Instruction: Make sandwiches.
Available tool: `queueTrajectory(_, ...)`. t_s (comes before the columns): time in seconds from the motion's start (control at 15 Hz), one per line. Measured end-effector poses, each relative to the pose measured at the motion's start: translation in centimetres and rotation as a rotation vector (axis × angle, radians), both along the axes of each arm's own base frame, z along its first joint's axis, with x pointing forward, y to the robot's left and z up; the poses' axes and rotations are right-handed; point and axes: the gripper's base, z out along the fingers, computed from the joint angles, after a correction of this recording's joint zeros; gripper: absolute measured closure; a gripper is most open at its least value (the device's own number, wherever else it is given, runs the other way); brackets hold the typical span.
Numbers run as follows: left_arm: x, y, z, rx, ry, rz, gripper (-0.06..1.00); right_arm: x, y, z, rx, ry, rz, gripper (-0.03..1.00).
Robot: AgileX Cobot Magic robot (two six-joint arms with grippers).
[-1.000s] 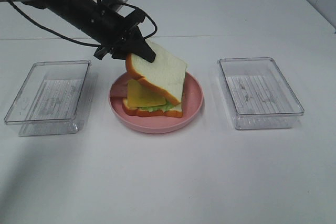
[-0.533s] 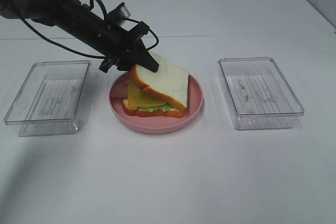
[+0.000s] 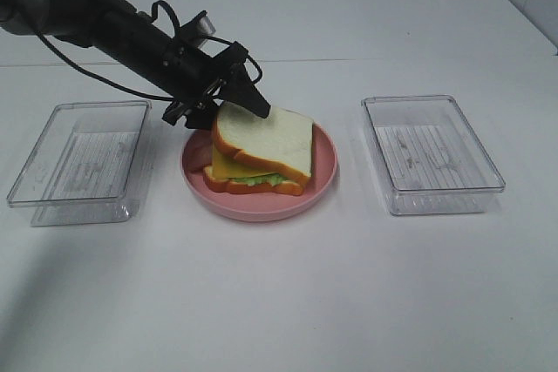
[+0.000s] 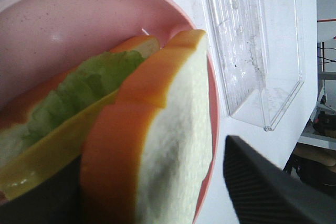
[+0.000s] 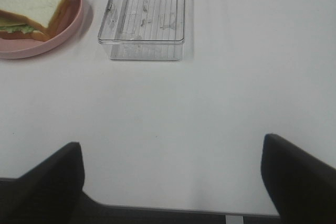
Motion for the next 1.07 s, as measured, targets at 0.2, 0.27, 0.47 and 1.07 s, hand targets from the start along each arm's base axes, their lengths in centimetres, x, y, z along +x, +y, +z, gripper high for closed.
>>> queueTrajectory(0.2,0.0,0.4,0.8,0.063,-0.031,-0.009,0.26,0.0,0.0,0.0,0.000,0.000,0.000,0.09)
queueTrajectory(0.27,-0.1,0.7,1.6,0.100,-0.046,-0.012,0.26,0.0,0.0,0.0,0.000,0.000,0.000,0.09)
queueTrajectory(0.47,-0.5,2.1,4.3,0.275,-0.101,-0.012,0.23,0.0,0.0,0.0,0.000,0.000,0.000,0.09)
queueTrajectory(1.07,-3.6,9.3,15.3,0.761,-0.251,0.037,0.06,0.0,0.0,0.0,0.001,0.000,-0.001,0.09)
